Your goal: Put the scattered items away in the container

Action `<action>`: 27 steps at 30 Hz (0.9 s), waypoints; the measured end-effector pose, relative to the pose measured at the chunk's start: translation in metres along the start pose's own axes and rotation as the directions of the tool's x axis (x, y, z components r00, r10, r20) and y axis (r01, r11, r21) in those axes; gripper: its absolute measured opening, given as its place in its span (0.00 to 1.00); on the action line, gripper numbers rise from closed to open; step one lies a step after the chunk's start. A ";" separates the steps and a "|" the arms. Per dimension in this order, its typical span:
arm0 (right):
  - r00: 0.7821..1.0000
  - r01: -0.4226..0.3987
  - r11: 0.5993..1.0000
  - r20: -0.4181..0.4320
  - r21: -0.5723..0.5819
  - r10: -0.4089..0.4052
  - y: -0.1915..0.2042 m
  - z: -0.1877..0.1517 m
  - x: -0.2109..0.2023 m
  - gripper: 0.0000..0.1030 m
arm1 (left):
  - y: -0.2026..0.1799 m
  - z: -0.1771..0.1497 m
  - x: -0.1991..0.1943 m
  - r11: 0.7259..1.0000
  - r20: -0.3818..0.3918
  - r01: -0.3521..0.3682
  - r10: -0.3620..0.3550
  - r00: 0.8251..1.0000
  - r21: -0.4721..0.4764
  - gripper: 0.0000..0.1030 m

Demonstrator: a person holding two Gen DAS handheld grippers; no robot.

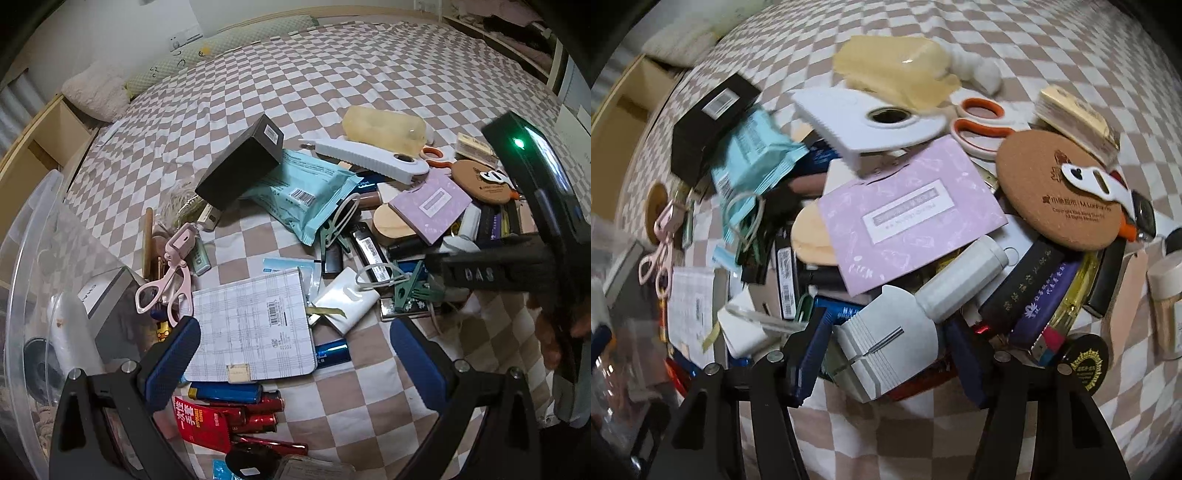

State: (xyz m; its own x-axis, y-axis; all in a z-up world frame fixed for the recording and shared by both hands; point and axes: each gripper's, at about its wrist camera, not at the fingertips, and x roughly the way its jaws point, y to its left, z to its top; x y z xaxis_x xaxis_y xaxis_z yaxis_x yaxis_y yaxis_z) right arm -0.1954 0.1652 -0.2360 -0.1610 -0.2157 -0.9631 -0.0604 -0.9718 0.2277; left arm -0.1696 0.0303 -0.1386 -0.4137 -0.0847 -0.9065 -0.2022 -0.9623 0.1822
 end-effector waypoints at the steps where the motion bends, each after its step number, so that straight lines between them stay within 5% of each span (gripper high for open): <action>1: 1.000 0.000 1.000 -0.001 -0.013 0.000 0.001 -0.002 -0.001 0.61 | 0.000 0.001 0.000 1.000 -0.002 0.003 -0.003 1.000 -0.003 1.00; 21: 0.998 0.017 0.999 0.055 0.031 -0.019 -0.050 -0.024 -0.044 0.60 | -0.038 0.010 0.009 0.996 -0.046 0.086 -0.086 0.995 0.018 1.00; 27: 0.997 0.008 0.997 0.071 0.071 -0.013 -0.067 -0.022 -0.051 0.60 | -0.040 0.019 0.021 0.982 -0.088 0.181 -0.184 0.979 -0.047 1.00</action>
State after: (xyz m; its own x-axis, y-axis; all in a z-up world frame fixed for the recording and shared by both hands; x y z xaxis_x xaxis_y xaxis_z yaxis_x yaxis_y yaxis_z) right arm -0.1617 0.2391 -0.2047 -0.2301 -0.1953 -0.9534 -0.1311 -0.9645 0.2292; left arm -0.1872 0.0717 -0.1579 -0.2900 0.0716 -0.9543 -0.2316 -0.9728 -0.0026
